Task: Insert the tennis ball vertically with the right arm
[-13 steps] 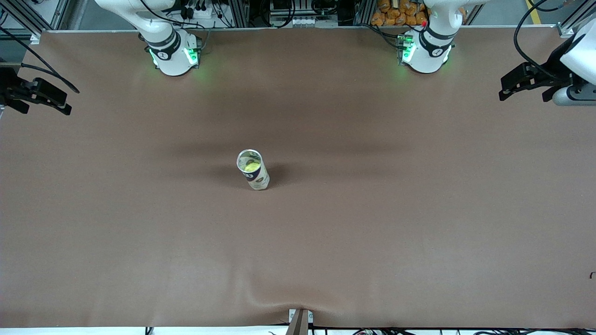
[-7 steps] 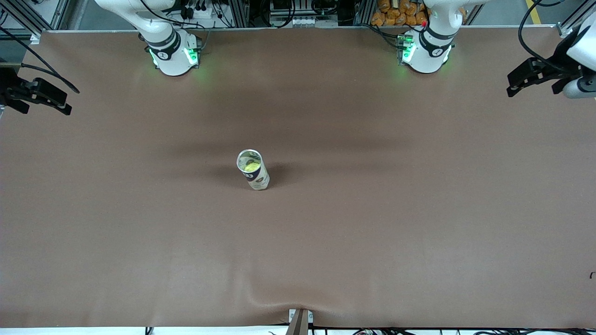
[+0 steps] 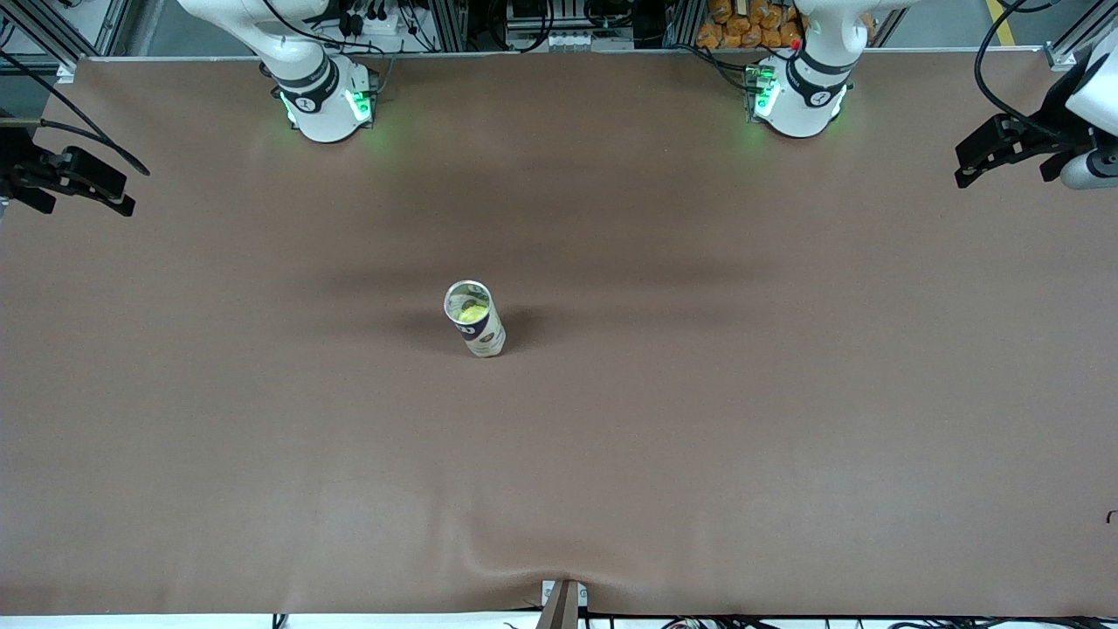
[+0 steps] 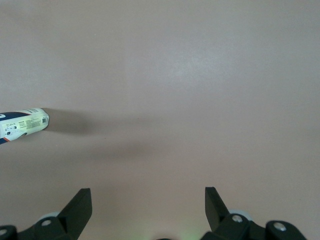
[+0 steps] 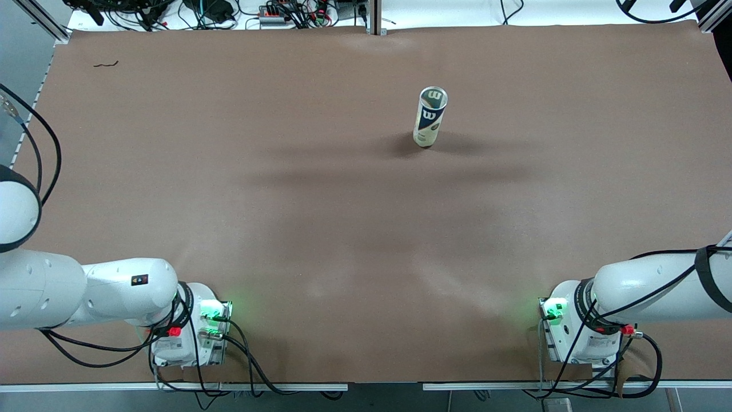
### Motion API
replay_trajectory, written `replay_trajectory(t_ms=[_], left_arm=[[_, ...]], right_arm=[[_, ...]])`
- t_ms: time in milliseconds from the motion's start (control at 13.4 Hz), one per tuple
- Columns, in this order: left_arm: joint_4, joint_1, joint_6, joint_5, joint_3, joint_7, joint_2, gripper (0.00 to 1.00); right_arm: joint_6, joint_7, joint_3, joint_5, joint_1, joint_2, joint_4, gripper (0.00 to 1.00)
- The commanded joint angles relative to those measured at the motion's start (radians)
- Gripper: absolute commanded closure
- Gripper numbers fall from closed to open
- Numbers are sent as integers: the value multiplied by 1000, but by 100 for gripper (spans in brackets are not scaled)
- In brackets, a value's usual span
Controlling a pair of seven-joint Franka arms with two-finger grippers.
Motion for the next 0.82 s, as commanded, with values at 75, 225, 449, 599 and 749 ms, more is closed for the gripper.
replay_trajectory(t_ms=[75, 225, 449, 599, 749], left_arm=[[37, 13, -7, 4, -5, 69, 23, 0], [37, 10, -33, 4, -6, 73, 23, 0], [50, 4, -33, -15, -8, 79, 33, 0], [50, 12, -33, -52, -6, 88, 33, 0], [49, 12, -35, -51, -5, 86, 33, 0]], right_arm=[[2, -4, 7, 0, -12, -28, -26, 0], [0, -4, 7, 0, -10, -28, -26, 0], [2, -4, 7, 0, -12, -28, -26, 0], [-1, -4, 7, 0, -10, -28, -26, 0], [0, -4, 7, 2, -12, -28, -24, 0]])
